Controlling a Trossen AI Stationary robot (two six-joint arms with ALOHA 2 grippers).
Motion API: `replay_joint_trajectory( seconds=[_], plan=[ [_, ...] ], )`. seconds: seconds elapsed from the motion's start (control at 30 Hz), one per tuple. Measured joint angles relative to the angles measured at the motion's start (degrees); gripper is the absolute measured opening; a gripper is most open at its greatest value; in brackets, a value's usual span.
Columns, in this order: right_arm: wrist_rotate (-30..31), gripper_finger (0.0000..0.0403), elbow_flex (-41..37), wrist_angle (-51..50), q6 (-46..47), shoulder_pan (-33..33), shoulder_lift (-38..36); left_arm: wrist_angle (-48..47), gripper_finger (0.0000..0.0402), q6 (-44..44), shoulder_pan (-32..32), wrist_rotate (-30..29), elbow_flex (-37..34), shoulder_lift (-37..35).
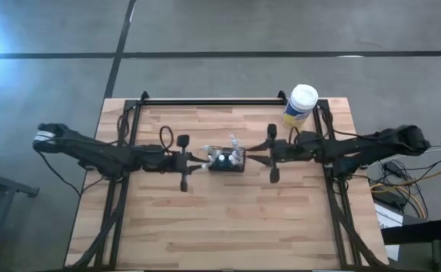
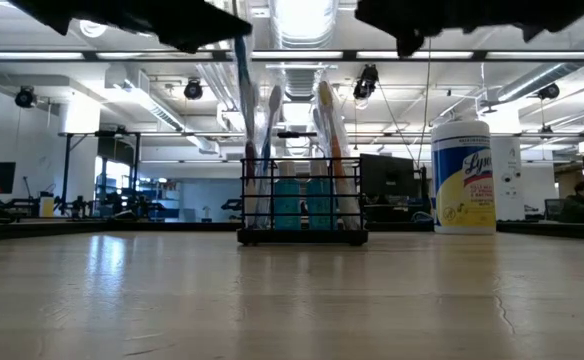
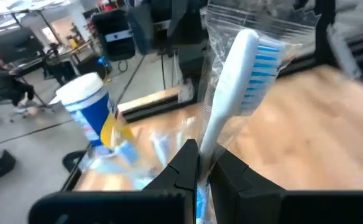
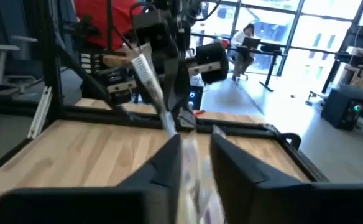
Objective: Pick & Place toothbrushing station
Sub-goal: Put the blue toothbrush into the wire organizer
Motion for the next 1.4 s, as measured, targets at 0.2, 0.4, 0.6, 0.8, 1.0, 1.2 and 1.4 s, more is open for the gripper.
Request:
replay_joint_trajectory(
  seconds=[0.2,0.4,0.6,0.8,1.0,1.2,1.4],
  plan=[
    [0.04,0.0014,-10.16,12.11,2.06,0.38,-2.70,1.56,0.0020,1.80,0.55,-2.20,0.00,3.18],
    [0.02,0.0013,-15.95,22.10,1.70,1.94,-1.08,3.40,0.0020,0.62,1.72,-3.03,0.10,6.34],
    [1.44,0.0013,-18.03,22.33,1.59,3.00,-0.97,4.57,0.0020,-3.00,3.19,-3.50,0.09,10.06],
    [1.60,0.0013,-18.95,22.73,1.90,3.40,-0.70,6.39,0.0020,-9.54,3.89,-6.54,0.04,13.70],
    [1.65,0.0013,-18.95,22.85,1.92,3.52,-0.62,7.04,0.0020,-11.66,3.85,-9.89,0.02,17.50],
    [1.62,0.0013,-18.93,22.86,1.92,3.52,-0.62,7.58,0.0020,-12.04,3.85,-10.06,0.02,21.06],
    [1.56,0.0013,-18.93,22.84,1.94,3.52,-0.62,6.90,0.0057,-13.44,3.86,-9.25,0.02,21.30]
  ],
)
